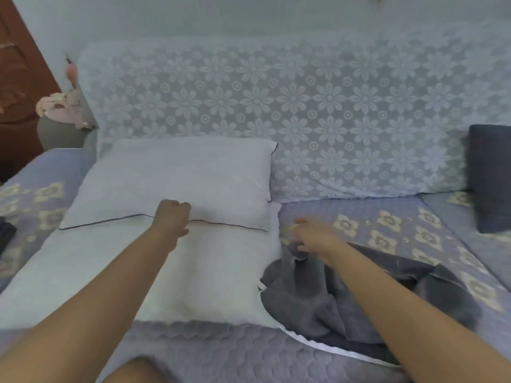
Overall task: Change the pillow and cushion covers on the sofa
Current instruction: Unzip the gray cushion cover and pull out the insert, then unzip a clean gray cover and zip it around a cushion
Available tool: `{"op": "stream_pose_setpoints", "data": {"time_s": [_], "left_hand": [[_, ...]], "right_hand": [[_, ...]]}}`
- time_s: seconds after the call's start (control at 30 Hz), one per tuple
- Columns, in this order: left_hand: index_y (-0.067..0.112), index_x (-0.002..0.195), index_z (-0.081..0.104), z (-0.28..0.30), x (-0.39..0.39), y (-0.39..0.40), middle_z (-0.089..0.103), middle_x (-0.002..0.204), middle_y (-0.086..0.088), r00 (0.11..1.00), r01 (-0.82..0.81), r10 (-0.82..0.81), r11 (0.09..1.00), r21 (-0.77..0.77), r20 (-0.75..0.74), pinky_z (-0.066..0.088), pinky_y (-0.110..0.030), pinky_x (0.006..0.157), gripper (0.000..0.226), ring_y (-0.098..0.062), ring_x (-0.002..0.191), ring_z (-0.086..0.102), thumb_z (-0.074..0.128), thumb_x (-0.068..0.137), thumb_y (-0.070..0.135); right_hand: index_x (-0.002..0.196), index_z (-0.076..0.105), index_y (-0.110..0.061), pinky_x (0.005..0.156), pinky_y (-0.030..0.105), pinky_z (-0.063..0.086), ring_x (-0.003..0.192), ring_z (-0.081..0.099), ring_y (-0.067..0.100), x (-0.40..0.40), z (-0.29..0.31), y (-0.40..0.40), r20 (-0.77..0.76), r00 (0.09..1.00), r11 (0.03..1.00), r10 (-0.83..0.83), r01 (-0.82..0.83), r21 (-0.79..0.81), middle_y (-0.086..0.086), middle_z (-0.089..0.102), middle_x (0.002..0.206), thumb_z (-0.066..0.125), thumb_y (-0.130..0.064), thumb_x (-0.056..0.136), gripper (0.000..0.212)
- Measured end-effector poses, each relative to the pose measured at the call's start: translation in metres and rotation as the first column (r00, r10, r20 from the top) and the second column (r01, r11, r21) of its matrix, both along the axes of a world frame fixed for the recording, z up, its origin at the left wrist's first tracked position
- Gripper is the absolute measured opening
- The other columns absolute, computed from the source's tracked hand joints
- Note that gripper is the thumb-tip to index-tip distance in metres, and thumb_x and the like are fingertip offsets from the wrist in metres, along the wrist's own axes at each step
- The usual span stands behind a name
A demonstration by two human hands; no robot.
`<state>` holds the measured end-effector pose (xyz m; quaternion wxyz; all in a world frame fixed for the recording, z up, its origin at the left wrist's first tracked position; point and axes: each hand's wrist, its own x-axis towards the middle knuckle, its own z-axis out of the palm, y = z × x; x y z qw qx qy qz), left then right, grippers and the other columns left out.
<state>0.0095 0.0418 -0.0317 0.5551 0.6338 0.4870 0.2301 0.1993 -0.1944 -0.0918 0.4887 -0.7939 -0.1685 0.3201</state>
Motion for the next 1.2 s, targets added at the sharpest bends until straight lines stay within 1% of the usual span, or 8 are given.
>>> {"op": "stream_pose_setpoints", "data": {"time_s": [0.33,0.5,0.67,0.73,0.83,0.9,1.0,1.2], "left_hand": [[0.031,0.144,0.046,-0.116,0.019,-0.209,0.038,0.147,0.006,0.695,0.686,-0.601,0.393,0.612,-0.394,0.029,-0.032,0.116,0.067,-0.014,0.139,0.032,0.075,0.085,0.043],[0.022,0.113,0.063,-0.162,0.003,-0.221,0.058,0.122,-0.003,0.461,0.713,-0.386,-0.375,0.592,-0.799,0.029,-0.048,0.118,0.036,-0.029,0.125,0.050,0.071,0.083,0.041],[0.009,0.109,0.066,-0.172,0.026,-0.194,0.060,0.118,-0.018,0.547,0.776,-0.089,-0.317,0.545,-0.832,0.021,-0.058,0.119,0.045,-0.042,0.121,0.051,0.083,0.069,0.021],[0.009,0.105,0.071,-0.144,0.039,-0.184,0.061,0.118,-0.016,0.723,0.644,-0.184,-0.169,0.746,-0.666,0.038,-0.057,0.105,0.036,-0.040,0.115,0.053,0.080,0.071,0.019],[0.018,0.103,0.068,-0.083,0.061,-0.194,0.064,0.109,-0.006,0.949,0.303,-0.258,0.596,0.744,-0.180,0.050,-0.040,0.081,0.018,-0.026,0.097,0.059,0.064,0.088,0.008],[0.017,0.101,0.064,-0.053,0.083,-0.197,0.069,0.103,-0.006,0.941,0.311,-0.325,0.940,0.141,0.091,0.053,-0.037,0.076,0.012,-0.023,0.083,0.066,0.062,0.095,0.007],[0.009,0.098,0.067,-0.027,0.103,-0.203,0.071,0.094,-0.010,0.840,0.542,-0.483,0.742,-0.395,0.247,0.060,-0.029,0.065,0.012,-0.018,0.073,0.072,0.055,0.099,0.010],[0.004,0.095,0.073,-0.016,0.127,-0.231,0.075,0.091,-0.010,0.830,0.555,-0.454,0.614,-0.561,0.324,0.063,-0.033,0.070,0.026,-0.019,0.075,0.075,0.051,0.101,0.016]], "right_hand": [[0.091,0.057,-0.024,0.065,0.022,0.038,0.078,0.055,0.006,-0.010,-0.074,-0.202,0.627,0.733,0.945,-0.265,0.328,0.015,-0.010,0.059,0.085,0.059,-0.016,0.094,0.009],[0.110,0.055,-0.031,0.100,0.033,0.044,0.112,0.044,0.015,-0.043,-0.143,-0.253,0.597,0.613,0.819,0.518,-0.154,-0.553,-0.008,0.047,0.117,0.063,-0.055,0.077,0.042],[0.099,0.062,-0.021,0.088,0.042,0.049,0.090,0.060,0.029,0.009,-0.141,-0.267,0.705,0.390,0.779,0.592,-0.054,-0.625,0.004,0.062,0.094,0.072,-0.017,0.073,0.029],[0.103,0.065,-0.016,0.077,0.038,0.047,0.082,0.064,0.030,0.040,-0.109,-0.269,0.773,0.586,0.922,0.242,0.109,-0.372,0.007,0.067,0.087,0.059,-0.003,0.088,0.020],[0.098,0.064,-0.016,0.064,0.023,0.044,0.075,0.059,0.011,0.085,-0.059,-0.279,0.512,0.808,0.944,-0.291,0.329,0.017,0.002,0.065,0.084,0.053,-0.011,0.100,0.013],[0.089,0.064,-0.016,0.058,0.021,0.043,0.066,0.057,0.007,0.109,-0.038,-0.282,0.398,0.803,0.895,-0.443,0.419,0.152,0.002,0.063,0.078,0.056,-0.013,0.098,0.013],[0.080,0.065,-0.006,0.059,0.033,0.038,0.066,0.051,0.021,0.138,-0.030,-0.275,0.423,0.754,0.852,-0.503,0.516,0.094,0.011,0.057,0.073,0.058,-0.015,0.092,0.017],[0.125,0.055,-0.007,0.099,0.045,0.036,0.115,0.047,0.042,0.148,-0.027,-0.246,0.824,0.426,0.743,-0.374,0.669,-0.009,0.025,0.050,0.127,0.066,-0.030,0.089,0.044]]}}
